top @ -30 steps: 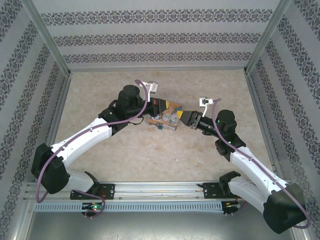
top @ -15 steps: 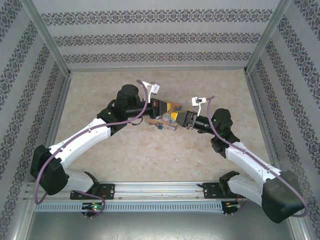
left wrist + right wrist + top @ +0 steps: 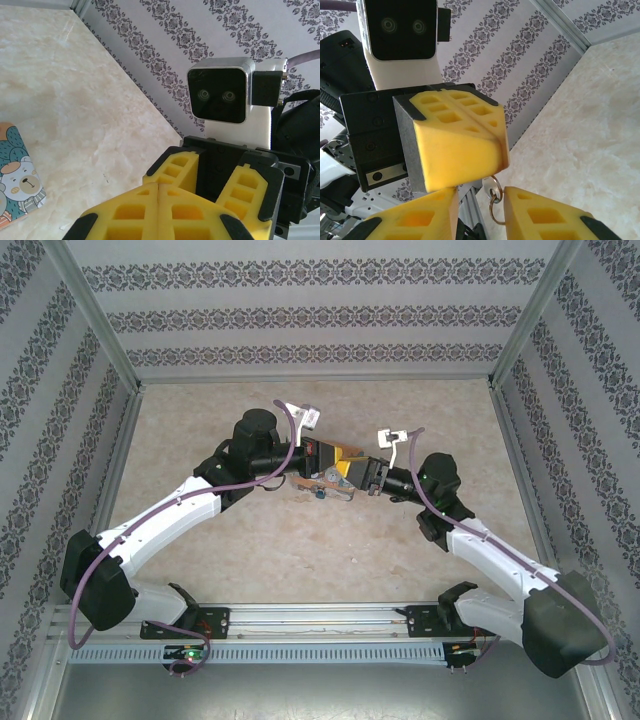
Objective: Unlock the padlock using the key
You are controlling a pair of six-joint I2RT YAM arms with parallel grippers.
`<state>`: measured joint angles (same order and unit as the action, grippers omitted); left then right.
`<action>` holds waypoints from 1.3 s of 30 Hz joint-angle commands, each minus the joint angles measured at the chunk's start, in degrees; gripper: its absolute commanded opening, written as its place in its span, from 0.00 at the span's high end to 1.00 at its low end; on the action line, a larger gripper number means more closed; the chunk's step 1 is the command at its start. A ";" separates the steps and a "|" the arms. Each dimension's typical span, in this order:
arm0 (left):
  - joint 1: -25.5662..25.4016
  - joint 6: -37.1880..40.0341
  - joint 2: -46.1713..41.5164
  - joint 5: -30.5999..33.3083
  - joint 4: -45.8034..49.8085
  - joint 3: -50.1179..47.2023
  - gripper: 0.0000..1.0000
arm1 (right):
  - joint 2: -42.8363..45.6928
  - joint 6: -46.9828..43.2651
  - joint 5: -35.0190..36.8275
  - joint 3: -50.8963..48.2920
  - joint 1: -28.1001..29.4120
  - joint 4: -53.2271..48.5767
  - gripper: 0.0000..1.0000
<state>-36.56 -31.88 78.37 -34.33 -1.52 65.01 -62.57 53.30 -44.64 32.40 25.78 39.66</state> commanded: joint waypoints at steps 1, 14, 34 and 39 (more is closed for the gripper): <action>0.48 0.34 -1.52 -1.54 -1.67 -0.50 1.00 | -0.71 -0.42 0.52 1.89 0.83 2.70 0.73; 0.52 0.41 -1.64 -2.15 -2.22 -1.01 1.00 | -1.51 -0.05 1.95 1.75 1.20 2.62 0.89; 1.84 5.62 -16.52 25.30 4.56 -10.87 0.32 | -0.61 -14.94 11.29 2.86 -0.44 -24.07 1.00; 1.93 6.33 -20.02 34.09 9.26 -15.04 0.27 | -4.76 -15.70 12.22 4.00 -2.51 -25.91 1.00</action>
<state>-35.38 -27.31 59.75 -8.58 3.07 51.86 -65.25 40.23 -34.30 34.33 24.40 16.91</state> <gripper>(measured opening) 0.729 0.048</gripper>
